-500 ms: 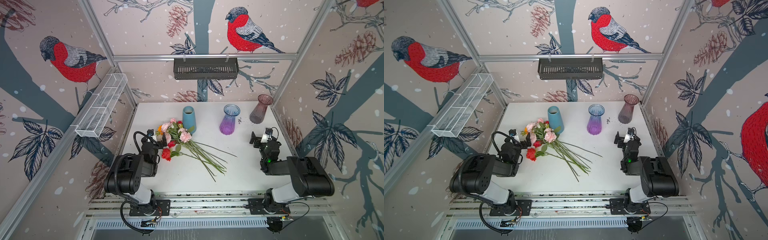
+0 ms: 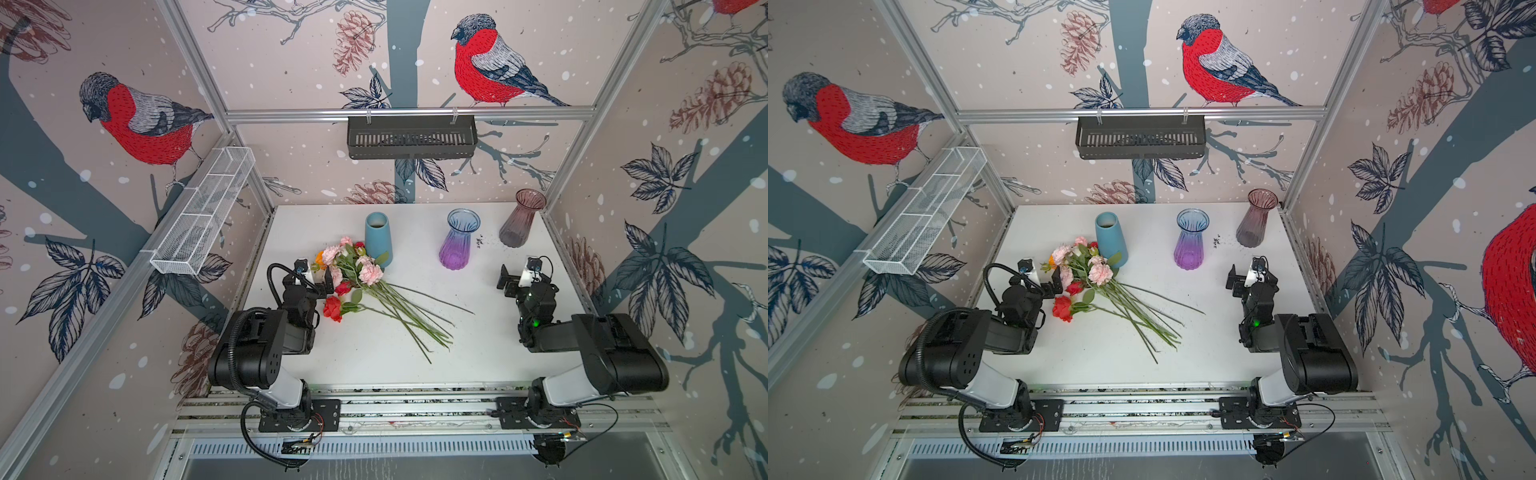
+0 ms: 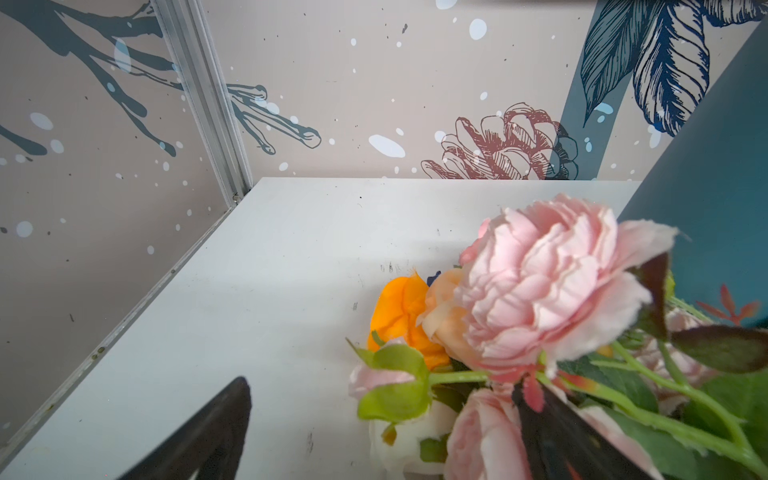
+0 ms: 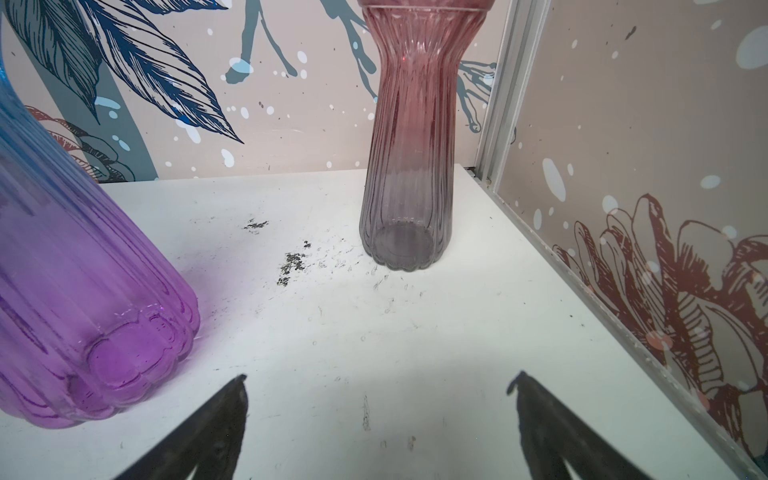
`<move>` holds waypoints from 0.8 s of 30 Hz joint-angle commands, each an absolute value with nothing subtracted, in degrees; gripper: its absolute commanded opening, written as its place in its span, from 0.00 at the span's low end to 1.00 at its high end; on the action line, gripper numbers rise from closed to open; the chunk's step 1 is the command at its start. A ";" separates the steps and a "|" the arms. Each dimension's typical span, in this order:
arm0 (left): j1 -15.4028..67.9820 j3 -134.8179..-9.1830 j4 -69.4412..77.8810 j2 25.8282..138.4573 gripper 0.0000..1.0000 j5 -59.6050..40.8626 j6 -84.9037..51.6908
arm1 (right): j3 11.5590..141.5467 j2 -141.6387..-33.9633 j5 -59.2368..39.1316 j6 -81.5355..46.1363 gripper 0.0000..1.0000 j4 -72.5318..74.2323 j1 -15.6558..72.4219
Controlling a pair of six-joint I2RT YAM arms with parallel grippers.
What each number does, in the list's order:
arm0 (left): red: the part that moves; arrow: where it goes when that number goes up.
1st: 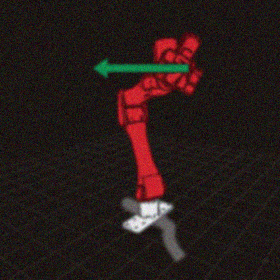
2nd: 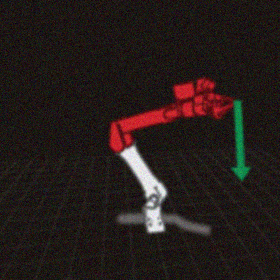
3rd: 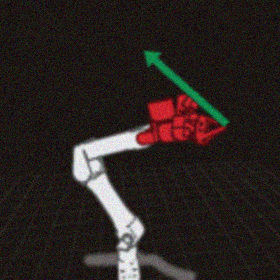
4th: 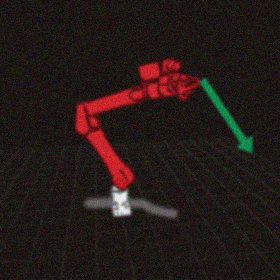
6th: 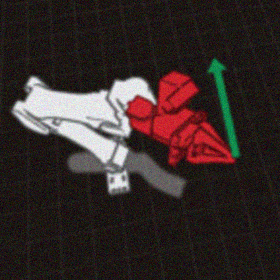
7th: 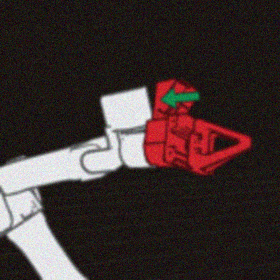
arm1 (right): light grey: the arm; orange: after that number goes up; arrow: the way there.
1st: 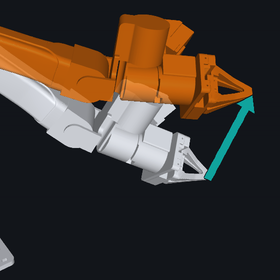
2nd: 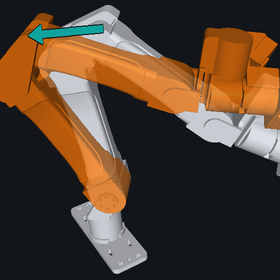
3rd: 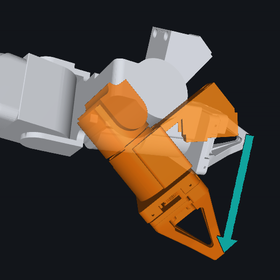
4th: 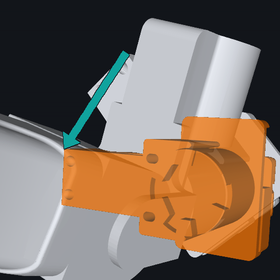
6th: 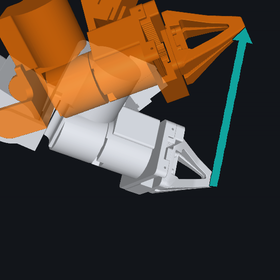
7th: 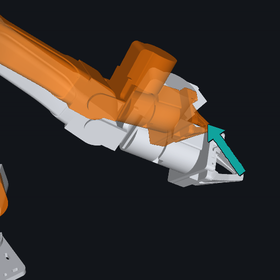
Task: Arrange the flowers into the vase
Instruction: 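Reach the right gripper toward the mauve ribbed glass vase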
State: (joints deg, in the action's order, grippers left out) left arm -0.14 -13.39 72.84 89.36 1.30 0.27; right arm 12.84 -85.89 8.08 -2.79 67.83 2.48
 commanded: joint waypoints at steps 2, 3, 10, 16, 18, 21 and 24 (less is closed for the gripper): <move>-0.23 -13.02 75.33 89.12 0.99 0.63 0.00 | 12.66 -85.61 9.37 -2.50 1.00 69.87 2.64; -0.18 -13.01 75.69 89.21 0.99 1.16 -0.19 | 12.72 -85.66 9.32 -2.47 1.00 69.88 2.59; -0.22 -13.14 75.39 89.21 0.98 2.29 -0.57 | 13.36 -85.82 7.70 -3.00 1.00 68.66 1.76; 3.72 -17.71 57.33 73.74 0.99 20.79 -1.47 | 13.19 -85.41 4.88 -3.39 1.00 69.28 0.51; 6.80 -20.39 53.27 67.58 0.99 18.88 2.68 | 14.32 -82.47 6.88 -0.47 1.00 65.31 3.13; 12.76 -24.07 52.08 62.01 0.99 18.57 2.48 | 20.49 -78.14 10.45 3.50 1.00 50.26 8.98; 17.61 -29.06 48.90 62.51 0.99 18.53 -0.28 | 26.02 -74.87 15.23 0.66 1.00 41.22 15.18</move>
State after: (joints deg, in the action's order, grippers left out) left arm 15.14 -26.04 54.59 62.35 17.06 0.89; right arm 23.20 -76.82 10.07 0.67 52.34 12.19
